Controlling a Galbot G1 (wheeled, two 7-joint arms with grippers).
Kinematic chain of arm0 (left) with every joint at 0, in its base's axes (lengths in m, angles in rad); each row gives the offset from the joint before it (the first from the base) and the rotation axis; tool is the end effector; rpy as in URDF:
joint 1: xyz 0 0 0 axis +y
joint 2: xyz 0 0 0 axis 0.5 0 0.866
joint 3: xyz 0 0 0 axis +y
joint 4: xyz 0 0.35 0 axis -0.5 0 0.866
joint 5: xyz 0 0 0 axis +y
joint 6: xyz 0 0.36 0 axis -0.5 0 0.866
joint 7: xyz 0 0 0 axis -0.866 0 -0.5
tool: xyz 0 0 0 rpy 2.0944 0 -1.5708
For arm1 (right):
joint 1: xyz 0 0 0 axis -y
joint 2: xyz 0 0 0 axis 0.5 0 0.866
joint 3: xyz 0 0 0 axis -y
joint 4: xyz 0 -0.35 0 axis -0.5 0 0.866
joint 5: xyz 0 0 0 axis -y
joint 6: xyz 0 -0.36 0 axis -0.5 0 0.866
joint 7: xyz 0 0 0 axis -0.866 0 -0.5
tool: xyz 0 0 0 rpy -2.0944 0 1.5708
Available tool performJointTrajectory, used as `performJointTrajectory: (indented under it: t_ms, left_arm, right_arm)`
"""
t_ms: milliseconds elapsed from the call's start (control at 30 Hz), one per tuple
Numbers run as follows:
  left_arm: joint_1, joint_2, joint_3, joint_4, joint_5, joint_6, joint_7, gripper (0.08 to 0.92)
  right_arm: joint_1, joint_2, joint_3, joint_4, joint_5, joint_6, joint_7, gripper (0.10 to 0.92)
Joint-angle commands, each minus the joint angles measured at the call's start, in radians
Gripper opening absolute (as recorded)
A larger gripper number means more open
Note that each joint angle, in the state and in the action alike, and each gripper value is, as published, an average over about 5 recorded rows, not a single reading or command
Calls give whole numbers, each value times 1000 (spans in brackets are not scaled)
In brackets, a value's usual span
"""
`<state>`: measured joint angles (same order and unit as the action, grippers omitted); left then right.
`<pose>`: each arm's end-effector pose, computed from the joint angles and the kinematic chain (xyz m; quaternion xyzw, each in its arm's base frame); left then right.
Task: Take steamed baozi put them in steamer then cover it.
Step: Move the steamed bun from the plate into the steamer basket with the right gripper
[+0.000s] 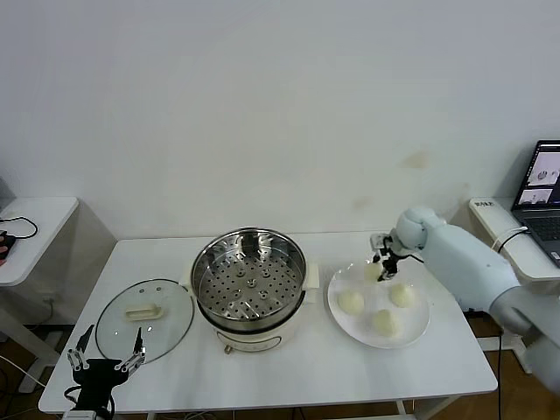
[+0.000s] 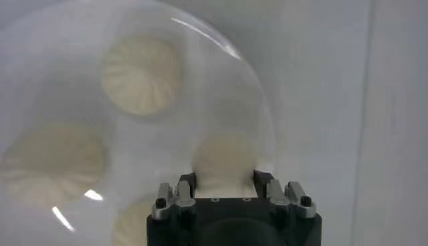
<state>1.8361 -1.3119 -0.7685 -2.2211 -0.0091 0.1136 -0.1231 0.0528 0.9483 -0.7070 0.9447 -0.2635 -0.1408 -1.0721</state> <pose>0.1179 0.1010 -0.2747 0.0768 -0.9763 -0.1774 0.0974 0.5932 -0.1037 -0.1927 0.4648 -0.5550 0.5838 0.3675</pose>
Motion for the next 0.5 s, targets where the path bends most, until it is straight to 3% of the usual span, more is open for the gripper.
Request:
performJointTrajectory:
  t_ms: [33, 233, 500]
  left_arm:
    - [-4, 5, 3, 1, -6, 2, 0, 823]
    - [-7, 11, 3, 2, -16, 1, 0, 823]
    - [-19, 18, -1, 4, -30, 2, 1, 823]
  right_arm:
    - [193, -109, -125, 187, 192, -30, -16, 552]
    - [383, -99, -230, 254, 324, -47, -20, 559]
    - [544, 34, -340, 303, 423, -53, -4, 560]
